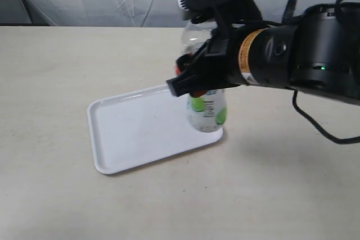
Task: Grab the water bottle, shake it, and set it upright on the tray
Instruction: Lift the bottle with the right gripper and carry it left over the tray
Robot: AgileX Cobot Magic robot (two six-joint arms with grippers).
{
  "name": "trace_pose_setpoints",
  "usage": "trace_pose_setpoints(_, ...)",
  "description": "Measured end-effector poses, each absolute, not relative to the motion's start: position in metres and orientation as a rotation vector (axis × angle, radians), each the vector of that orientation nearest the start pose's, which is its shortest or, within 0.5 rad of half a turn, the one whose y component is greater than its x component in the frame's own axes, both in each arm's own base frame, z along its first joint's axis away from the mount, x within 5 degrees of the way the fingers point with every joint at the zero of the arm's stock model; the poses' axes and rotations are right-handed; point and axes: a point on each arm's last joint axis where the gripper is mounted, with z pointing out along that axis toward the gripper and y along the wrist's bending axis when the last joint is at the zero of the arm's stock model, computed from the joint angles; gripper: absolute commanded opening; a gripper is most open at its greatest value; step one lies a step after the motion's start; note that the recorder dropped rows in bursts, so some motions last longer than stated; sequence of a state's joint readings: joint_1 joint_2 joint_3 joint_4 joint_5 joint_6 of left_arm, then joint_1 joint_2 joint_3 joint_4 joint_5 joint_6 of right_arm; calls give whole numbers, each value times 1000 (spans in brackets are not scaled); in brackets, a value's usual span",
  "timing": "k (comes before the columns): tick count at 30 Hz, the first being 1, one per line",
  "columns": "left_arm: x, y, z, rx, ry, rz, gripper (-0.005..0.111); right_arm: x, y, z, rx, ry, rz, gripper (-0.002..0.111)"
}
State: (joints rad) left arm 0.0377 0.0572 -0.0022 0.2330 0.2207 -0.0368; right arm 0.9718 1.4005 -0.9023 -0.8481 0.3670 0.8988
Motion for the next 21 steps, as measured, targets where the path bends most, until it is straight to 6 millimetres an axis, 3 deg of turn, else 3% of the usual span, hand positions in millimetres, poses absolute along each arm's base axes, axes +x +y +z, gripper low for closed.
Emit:
trace_pose_setpoints(3, 59, 7, 191, 98, 1755, 211, 0, 193, 223, 273, -686, 2147, 222, -1)
trace_pose_setpoints(5, 59, 7, 191, 98, 1755, 211, 0, 189, 228, 272, -676, 2160, 304, -1)
trace_pose_setpoints(8, 59, 7, 191, 98, 1755, 211, 0, 174, 247, 276, -799, 2088, 480, -1)
trace_pose_setpoints(11, 59, 7, 191, 98, 1755, 211, 0, 161, 259, 280, -944, 1990, 518, -1)
trace_pose_setpoints(14, 59, 7, 191, 98, 1755, 211, 0, 165, 254, 280, -978, 1996, 409, -1)
trace_pose_setpoints(15, 59, 7, 191, 98, 1755, 211, 0, 174, 243, 277, -939, 2055, 273, -1)
trace_pose_setpoints(18, 59, 7, 191, 98, 1755, 211, 0, 190, 220, 274, -747, 2172, 98, -1)
trace_pose_setpoints(20, 59, 7, 191, 98, 1755, 211, 0, 188, 225, 274, -696, 2195, 212, -1)
trace_pose_setpoints(21, 59, 7, 191, 98, 1755, 211, 0, 180, 238, 277, -731, 2160, 363, -1)
